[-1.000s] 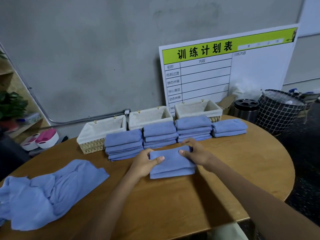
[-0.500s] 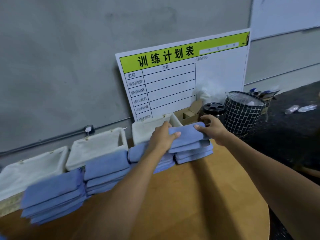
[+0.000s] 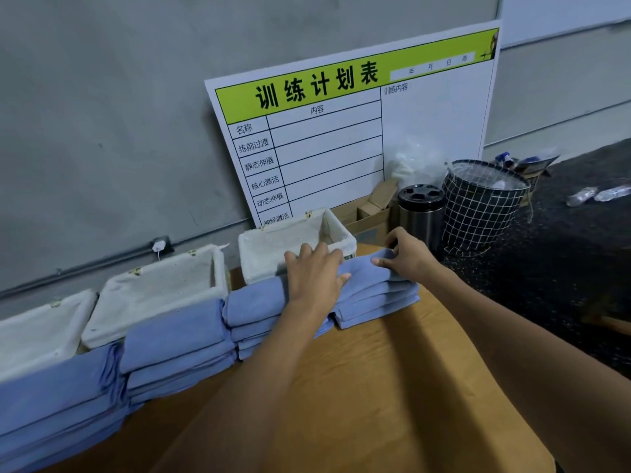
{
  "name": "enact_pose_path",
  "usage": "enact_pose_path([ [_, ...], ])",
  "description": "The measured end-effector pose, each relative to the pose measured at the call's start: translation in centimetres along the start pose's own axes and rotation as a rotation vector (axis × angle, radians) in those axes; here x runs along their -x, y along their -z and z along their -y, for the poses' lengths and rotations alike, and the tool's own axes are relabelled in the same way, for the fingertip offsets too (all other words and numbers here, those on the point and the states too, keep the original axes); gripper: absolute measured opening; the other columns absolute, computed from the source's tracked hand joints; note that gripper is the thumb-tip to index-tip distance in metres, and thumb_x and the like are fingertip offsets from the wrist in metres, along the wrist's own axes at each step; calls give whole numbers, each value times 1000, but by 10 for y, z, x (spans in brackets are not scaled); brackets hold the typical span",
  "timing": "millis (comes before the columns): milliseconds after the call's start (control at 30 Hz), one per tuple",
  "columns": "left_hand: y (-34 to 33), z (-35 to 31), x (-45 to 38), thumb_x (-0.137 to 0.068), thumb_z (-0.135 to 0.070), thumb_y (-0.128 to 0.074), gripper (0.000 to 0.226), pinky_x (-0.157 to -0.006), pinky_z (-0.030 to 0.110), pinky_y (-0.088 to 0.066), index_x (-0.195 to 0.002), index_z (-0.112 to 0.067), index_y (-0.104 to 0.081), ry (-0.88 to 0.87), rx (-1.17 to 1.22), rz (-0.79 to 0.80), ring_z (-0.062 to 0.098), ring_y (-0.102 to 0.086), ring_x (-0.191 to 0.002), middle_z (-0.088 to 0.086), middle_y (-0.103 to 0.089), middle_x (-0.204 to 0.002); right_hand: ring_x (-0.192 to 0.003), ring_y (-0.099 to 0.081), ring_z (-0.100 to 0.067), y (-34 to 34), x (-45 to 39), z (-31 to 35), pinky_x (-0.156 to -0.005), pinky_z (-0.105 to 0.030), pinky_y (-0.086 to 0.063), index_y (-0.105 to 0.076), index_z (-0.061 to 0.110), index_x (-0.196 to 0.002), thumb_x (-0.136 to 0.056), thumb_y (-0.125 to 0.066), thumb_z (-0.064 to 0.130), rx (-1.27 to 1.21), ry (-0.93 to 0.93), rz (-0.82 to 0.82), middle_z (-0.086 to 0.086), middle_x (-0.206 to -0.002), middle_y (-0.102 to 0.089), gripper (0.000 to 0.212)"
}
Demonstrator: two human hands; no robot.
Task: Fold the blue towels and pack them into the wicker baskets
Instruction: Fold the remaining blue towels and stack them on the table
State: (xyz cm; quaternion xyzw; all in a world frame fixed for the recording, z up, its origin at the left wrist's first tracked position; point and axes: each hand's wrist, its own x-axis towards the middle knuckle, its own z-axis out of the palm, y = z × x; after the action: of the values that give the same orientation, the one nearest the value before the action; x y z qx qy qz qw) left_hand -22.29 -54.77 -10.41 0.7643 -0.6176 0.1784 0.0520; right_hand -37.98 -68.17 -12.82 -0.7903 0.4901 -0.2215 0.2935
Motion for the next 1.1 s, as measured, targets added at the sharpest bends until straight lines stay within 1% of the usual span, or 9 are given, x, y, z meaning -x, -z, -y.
enact_pose_path([
  [167,2,-1,1,-99,-53,-50,35,-89,44,-31,-125,-33,-64,17,-13,27,25,-49,-115,-4,-60,-122,-96,-57,-26,-3,0,0,-82,-41,-50,-46,10,-118,-82,-78,41,-15,-23,-5,-6,-100,-55,57],
  [300,0,-3,4,-102,-51,-45,36,-87,43,-31,-125,-32,-65,13,-51,50,25,-50,-113,-4,-60,-121,-85,-54,-24,-10,5,-4,-68,-36,-42,-46,14,-104,-83,-76,43,2,-5,-98,-7,-96,-54,47],
  [500,2,-7,8,-106,-39,-40,33,-84,43,-32,-110,-23,-69,-22,-120,55,25,-50,-106,-2,-63,-107,-76,-50,-22,-14,23,1,-70,-34,-39,-58,17,-97,-94,-62,45,56,-21,-134,-5,-107,-45,29],
  [600,12,3,11,-106,-28,-40,29,-90,43,-33,-120,-23,-65,-36,38,53,25,-48,-110,-2,-61,-117,-80,-53,-27,-5,38,5,-68,-36,-41,-62,19,-104,-99,-50,49,180,-2,-178,-6,-110,-44,33],
  [667,25,15,26,-106,-27,-41,31,-95,42,-35,-131,-25,-60,-33,210,-37,23,-48,-115,-4,-59,-127,-92,-54,-30,0,53,5,-75,-40,-45,-65,22,-107,-100,-48,50,259,33,-305,-6,-110,-48,33],
  [733,39,31,53,-105,-28,-42,28,-94,41,-40,-125,-26,-62,-6,341,-137,19,-51,-110,-7,-61,-121,-99,-52,-31,0,77,11,-83,-43,-42,-66,24,-106,-99,-51,45,322,80,-446,-6,-110,-52,27],
  [833,52,62,114,-104,-29,-47,21,-80,31,-45,-111,-25,-66,38,420,-153,13,-60,-97,-10,-68,-107,-93,-54,-30,-14,122,34,-78,-40,-40,-67,21,-100,-97,-57,35,279,177,-504,-7,-103,-56,17],
  [967,49,118,214,-104,-38,-47,20,-66,34,-51,-102,-27,-64,206,368,-57,12,-65,-81,-9,-69,-89,-75,-57,-29,-65,195,73,-59,-32,-35,-65,20,-86,-92,-59,28,139,380,-425,-2,-85,-55,12],
  [1100,40,175,312,-101,-35,-50,13,-66,33,-48,-94,-28,-58,398,321,7,14,-63,-80,-8,-65,-85,-85,-58,-22,-139,263,119,-73,-36,-46,-65,28,-91,-95,-61,35,23,452,-163,4,-96,-56,9],
])
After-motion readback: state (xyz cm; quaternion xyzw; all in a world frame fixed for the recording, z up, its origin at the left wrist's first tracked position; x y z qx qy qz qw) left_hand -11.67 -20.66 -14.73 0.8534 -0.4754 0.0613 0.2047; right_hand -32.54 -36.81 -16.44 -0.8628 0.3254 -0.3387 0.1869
